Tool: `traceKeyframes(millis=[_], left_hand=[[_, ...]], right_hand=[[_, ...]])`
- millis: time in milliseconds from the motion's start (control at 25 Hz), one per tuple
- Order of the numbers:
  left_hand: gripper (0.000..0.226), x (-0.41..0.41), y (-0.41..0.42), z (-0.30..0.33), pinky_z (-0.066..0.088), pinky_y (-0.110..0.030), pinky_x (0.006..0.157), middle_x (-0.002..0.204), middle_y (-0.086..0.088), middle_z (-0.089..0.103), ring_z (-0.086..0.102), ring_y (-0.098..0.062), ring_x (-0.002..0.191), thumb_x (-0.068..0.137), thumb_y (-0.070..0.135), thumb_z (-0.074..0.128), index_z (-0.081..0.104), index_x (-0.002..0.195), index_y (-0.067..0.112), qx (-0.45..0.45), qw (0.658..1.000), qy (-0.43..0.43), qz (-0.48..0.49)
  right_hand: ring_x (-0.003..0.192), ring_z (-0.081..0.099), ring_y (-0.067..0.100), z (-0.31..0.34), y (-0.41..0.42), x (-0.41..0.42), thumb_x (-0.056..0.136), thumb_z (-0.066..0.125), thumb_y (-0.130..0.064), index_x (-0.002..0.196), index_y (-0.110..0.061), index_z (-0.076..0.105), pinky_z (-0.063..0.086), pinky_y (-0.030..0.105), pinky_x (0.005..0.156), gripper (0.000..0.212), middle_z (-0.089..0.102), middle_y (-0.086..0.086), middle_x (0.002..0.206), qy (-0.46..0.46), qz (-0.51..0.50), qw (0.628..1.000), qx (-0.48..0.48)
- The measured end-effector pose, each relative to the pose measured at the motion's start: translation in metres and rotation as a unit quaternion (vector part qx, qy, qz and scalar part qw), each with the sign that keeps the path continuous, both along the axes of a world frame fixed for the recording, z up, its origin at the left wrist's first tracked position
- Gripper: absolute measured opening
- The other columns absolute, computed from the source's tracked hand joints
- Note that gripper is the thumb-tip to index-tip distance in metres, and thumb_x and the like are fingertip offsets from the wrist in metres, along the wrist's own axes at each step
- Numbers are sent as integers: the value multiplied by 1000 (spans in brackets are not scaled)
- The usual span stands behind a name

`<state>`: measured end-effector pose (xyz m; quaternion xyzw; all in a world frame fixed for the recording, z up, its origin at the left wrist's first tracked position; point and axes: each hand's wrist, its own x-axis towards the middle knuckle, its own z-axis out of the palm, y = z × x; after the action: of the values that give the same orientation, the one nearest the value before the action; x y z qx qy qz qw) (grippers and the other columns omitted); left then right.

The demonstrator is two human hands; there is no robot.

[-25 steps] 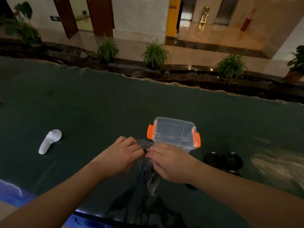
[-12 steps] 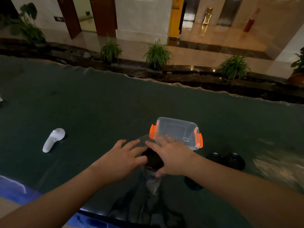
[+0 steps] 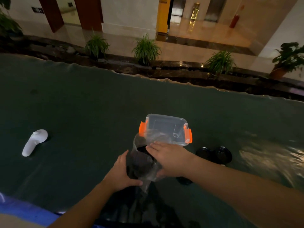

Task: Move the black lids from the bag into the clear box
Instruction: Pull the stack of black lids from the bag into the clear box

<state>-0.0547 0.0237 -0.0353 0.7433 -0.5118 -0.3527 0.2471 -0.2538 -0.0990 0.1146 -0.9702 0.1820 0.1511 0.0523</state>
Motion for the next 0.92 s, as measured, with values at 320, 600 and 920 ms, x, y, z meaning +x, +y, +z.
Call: traceKeyframes(millis=[320,600,920], left_hand=[[119,-38,-32,-47,51,-29,99,135,4,55,58,-8,123,40,35,104,38,139,36,-126,975,172,68],[109,-34,-36,-18,41,-14,100,128,19,39,47,2,119,39,49,96,31,125,67,-131,988,84,5],[107,-5,-15,23,44,-62,91,140,8,32,31,-32,123,52,53,77,17,140,55,62,928,-305,-203]], right_hand=[[145,33,25,-25,-14,-6,100,55,-18,157,-20,23,32,43,117,65,30,7,162,1,26,1000,15],[141,37,32,-47,-25,-33,93,59,-53,156,-34,5,40,48,110,86,12,6,165,-59,12,997,53],[154,-5,20,-107,1,-41,95,49,-53,154,-39,-16,21,50,121,89,-11,-1,168,-26,34,998,44]])
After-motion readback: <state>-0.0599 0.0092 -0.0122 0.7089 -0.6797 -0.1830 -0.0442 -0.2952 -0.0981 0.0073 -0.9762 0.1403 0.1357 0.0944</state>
